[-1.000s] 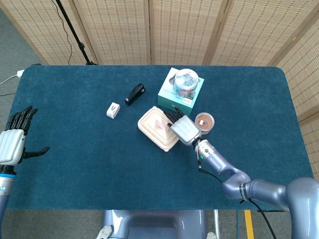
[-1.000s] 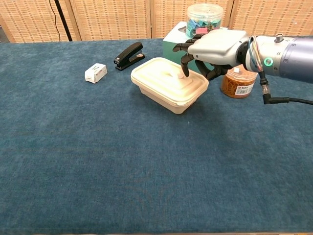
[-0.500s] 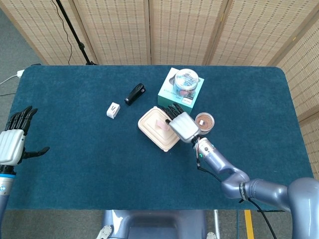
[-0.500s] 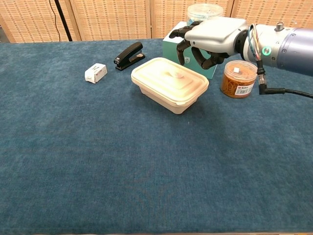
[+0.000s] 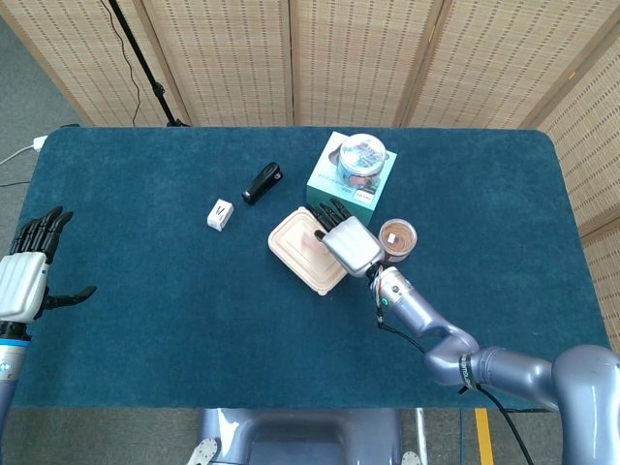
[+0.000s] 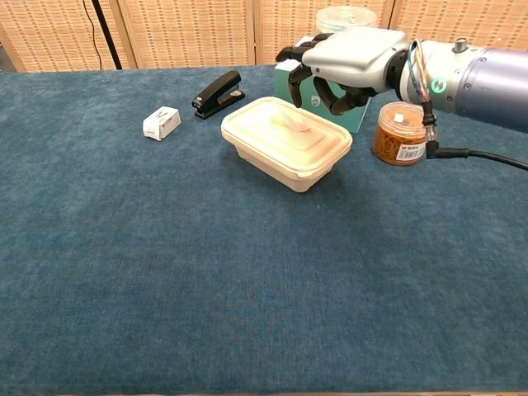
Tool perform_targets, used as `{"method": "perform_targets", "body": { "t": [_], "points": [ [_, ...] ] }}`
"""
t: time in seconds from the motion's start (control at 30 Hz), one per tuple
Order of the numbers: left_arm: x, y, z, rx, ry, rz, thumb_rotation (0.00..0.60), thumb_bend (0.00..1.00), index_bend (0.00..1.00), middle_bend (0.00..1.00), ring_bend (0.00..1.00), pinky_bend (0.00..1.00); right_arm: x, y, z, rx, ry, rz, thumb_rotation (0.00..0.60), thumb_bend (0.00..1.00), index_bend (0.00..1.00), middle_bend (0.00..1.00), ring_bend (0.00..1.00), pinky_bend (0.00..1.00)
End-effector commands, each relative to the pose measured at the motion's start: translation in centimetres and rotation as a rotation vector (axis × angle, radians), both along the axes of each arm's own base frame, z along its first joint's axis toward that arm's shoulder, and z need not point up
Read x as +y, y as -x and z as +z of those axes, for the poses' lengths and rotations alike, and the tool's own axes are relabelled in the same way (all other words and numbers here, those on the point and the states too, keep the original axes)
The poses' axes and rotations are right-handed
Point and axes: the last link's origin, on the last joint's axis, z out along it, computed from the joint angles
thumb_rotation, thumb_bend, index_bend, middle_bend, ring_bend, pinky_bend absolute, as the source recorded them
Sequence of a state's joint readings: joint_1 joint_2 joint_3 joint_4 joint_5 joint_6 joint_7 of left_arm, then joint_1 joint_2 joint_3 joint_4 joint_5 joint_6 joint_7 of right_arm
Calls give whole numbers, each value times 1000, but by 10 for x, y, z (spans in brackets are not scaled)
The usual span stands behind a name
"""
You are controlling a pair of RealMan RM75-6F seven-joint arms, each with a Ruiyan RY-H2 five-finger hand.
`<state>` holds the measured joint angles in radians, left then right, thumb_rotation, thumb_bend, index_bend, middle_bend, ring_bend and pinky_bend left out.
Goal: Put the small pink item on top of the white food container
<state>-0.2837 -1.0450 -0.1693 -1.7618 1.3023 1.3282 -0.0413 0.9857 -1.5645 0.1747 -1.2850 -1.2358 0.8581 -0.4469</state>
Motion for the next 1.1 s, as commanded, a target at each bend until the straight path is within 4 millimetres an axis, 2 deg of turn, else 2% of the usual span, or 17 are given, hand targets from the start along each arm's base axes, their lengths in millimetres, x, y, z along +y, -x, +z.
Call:
{"method": "perform_targets", "body": {
  "t": [0.03,0.73,1.1],
  "points": [
    [0,0,0,1,2,0,600,0,0,0,0,0,0,0,-4,6,-5,0,600,1000,356,0,0,0],
    [-1,1,1,-4,-2,1,600,0,0,0,0,0,1,-3,-24,16,-35,-9,600,1000,358,0,0,0],
    [0,2,3,-11,-5,2,600,0,0,0,0,0,-1,5,-20,34,-15,-21,600,1000,389,0,0,0]
  ]
}}
